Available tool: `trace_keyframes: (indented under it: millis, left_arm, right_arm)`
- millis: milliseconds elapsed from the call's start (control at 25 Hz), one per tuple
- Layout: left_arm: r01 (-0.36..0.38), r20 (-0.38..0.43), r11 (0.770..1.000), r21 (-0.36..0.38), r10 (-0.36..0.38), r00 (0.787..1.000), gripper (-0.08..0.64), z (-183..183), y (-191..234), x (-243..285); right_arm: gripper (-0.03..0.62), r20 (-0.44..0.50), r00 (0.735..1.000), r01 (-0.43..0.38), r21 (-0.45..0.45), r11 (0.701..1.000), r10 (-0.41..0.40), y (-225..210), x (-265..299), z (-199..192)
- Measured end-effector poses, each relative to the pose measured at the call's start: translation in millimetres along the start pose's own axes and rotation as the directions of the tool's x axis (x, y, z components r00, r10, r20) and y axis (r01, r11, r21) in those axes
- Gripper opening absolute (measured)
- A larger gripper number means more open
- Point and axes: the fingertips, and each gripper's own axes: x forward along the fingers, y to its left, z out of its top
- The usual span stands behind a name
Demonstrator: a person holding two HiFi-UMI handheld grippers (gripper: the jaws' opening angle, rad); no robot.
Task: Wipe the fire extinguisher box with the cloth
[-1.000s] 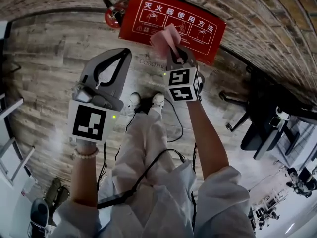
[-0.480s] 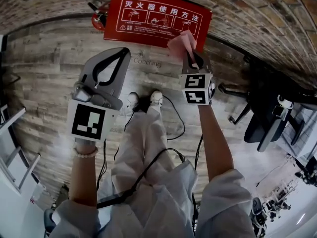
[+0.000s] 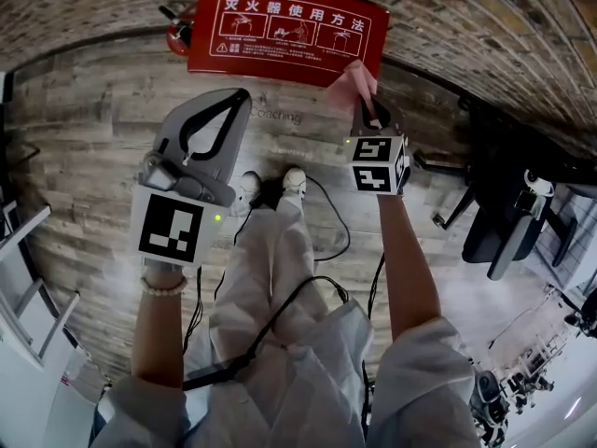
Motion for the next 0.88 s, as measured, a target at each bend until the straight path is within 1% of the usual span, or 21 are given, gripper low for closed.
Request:
trace_keyframes:
  millis: [160, 280, 440, 520, 600, 680, 880]
  left_arm:
    - [-0.016, 0.009, 1.000, -0.001, 0.016, 1.000, -0.002, 5.9, 0.7, -9.2]
    - [-0.033, 0.017, 0.999, 0.004, 0.033, 0.999, -0.002, 17.8, 2.0, -23.1]
    - [-0.070, 0.043, 0.998, -0.011, 0.070, 0.997, -0.002, 43.7, 6.6, -49.8]
    - [-0.089, 0.060, 0.996, -0.029, 0.091, 0.994, -0.002, 58.9, 11.3, -65.4]
    - [-0.098, 0.076, 0.995, -0.029, 0.100, 0.992, -0.002, 75.1, 14.0, -80.8]
    - [-0.095, 0.085, 0.995, -0.014, 0.096, 0.992, -0.002, 91.5, 13.4, -95.8]
    - [-0.085, 0.111, 0.995, 0.057, 0.078, 0.991, -0.002, 131.3, 3.7, -136.3]
  right_arm:
    - [0.021, 0.024, 1.000, 0.003, 0.019, 1.000, -0.004, 1.2, -12.4, 9.9]
    - [0.021, 0.056, 0.998, 0.003, 0.052, 0.999, -0.006, 0.5, -33.7, 26.0]
    - [0.021, 0.109, 0.994, 0.000, 0.090, 0.996, -0.010, -0.7, -76.8, 58.1]
    - [0.021, 0.138, 0.990, -0.011, 0.089, 0.996, -0.001, 1.0, -102.7, 75.8]
    - [0.021, 0.165, 0.986, -0.021, 0.076, 0.997, 0.008, 1.7, -129.7, 94.2]
    - [0.021, 0.193, 0.981, -0.026, 0.069, 0.997, 0.012, 0.1, -156.8, 113.5]
    - [0.021, 0.282, 0.959, -0.028, 0.088, 0.996, 0.002, -3.7, -225.0, 154.9]
